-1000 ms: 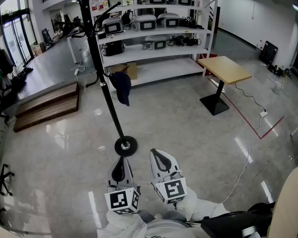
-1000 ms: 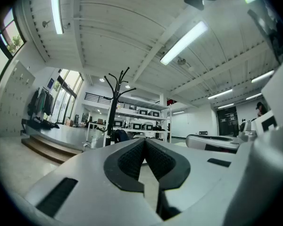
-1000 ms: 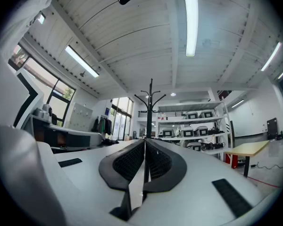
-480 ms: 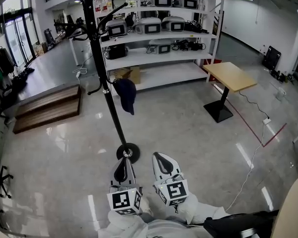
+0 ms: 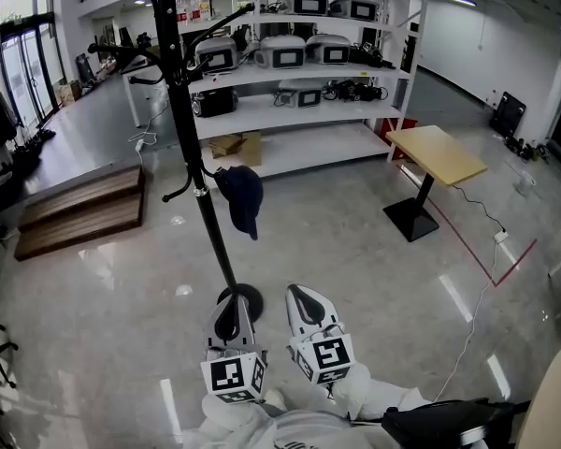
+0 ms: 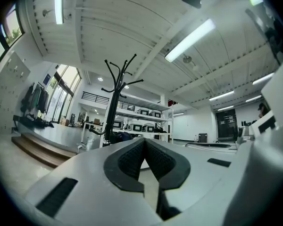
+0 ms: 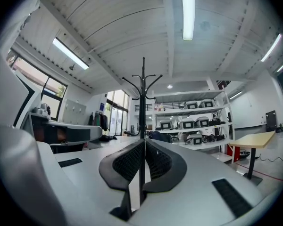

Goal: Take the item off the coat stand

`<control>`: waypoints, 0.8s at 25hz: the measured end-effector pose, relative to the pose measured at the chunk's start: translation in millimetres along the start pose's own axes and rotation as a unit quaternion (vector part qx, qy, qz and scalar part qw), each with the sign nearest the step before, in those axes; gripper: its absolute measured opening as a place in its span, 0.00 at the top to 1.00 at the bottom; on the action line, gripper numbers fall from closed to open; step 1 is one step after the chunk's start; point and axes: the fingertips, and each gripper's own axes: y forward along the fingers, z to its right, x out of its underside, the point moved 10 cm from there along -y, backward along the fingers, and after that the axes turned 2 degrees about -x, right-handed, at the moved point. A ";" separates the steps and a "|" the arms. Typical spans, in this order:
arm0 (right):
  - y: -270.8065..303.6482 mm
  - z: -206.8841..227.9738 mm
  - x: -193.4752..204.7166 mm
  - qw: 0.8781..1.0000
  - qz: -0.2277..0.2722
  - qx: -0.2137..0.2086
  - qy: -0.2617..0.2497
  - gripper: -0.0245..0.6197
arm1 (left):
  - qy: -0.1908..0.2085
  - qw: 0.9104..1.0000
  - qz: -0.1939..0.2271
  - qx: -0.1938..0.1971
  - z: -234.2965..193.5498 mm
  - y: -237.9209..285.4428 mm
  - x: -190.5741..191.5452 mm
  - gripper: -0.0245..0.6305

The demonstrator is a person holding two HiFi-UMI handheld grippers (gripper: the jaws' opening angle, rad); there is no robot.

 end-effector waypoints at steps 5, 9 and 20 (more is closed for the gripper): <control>40.6 7.5 8.8 1.000 -0.016 0.017 0.000 0.94 | -0.004 1.000 -0.006 0.016 -21.5 38.5 5.5 0.96; 60.1 11.7 16.8 0.999 -0.027 0.031 0.008 0.94 | -0.011 0.999 -0.018 0.027 -34.5 60.4 14.5 0.96; 96.3 33.3 21.3 0.998 -0.046 0.052 0.007 0.94 | -0.013 0.999 -0.033 0.042 -45.0 112.0 23.3 0.96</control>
